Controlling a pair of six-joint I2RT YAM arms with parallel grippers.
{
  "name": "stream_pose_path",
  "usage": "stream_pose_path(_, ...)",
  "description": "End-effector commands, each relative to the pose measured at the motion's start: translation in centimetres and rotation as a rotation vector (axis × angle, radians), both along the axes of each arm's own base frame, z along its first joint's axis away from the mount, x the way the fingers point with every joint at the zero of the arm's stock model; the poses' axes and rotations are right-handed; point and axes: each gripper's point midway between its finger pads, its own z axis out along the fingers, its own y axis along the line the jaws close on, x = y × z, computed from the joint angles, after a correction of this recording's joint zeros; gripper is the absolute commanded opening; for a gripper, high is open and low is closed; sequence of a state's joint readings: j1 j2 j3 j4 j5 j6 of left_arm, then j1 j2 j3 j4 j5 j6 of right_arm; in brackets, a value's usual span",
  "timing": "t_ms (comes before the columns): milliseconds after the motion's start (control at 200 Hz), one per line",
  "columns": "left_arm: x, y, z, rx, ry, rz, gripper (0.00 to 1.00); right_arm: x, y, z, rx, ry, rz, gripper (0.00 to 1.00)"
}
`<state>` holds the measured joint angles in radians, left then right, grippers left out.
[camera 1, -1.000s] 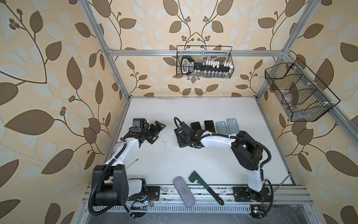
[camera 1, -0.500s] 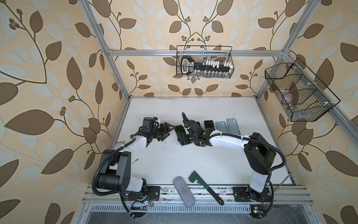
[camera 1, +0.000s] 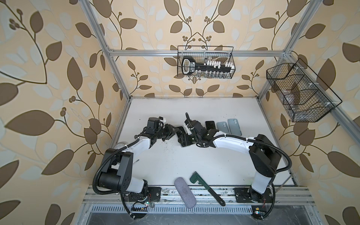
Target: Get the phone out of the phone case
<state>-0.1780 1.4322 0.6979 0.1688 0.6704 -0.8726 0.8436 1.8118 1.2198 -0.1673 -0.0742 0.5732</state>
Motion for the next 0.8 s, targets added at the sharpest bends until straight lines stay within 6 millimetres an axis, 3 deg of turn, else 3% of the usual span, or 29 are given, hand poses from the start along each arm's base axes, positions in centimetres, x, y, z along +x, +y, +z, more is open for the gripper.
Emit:
stream_pose_path(0, 0.6, -0.9, 1.7, -0.019, -0.069, -0.030, 0.35, 0.2, 0.7, 2.9, 0.086, -0.042, 0.009, 0.54)
stream_pose_path(225, 0.4, -1.3, 1.8, -0.020, -0.073, -0.042, 0.32, 0.0, 0.7, 3.3, 0.106, -0.044, 0.011, 0.54)
stream_pose_path(240, 0.5, -1.4, 0.9, -0.016, -0.048, -0.043, 0.31, 0.0, 0.7, 3.4, 0.107, -0.045, 0.011, 0.54)
stream_pose_path(280, 0.4, -1.5, 0.7, -0.015, -0.043, -0.045, 0.29, 0.0, 0.7, 3.4, 0.110, -0.046, 0.010, 0.54)
stream_pose_path(575, 0.5, -1.6, 1.2, -0.021, -0.056, -0.043, 0.00, 0.0, 0.7, 3.4, 0.112, -0.045, 0.014, 0.53)
stream_pose_path(795, 0.7, -1.5, 1.6, -0.023, -0.068, -0.038, 0.00, 0.0, 0.0, 3.8, 0.120, -0.053, 0.000, 0.54)
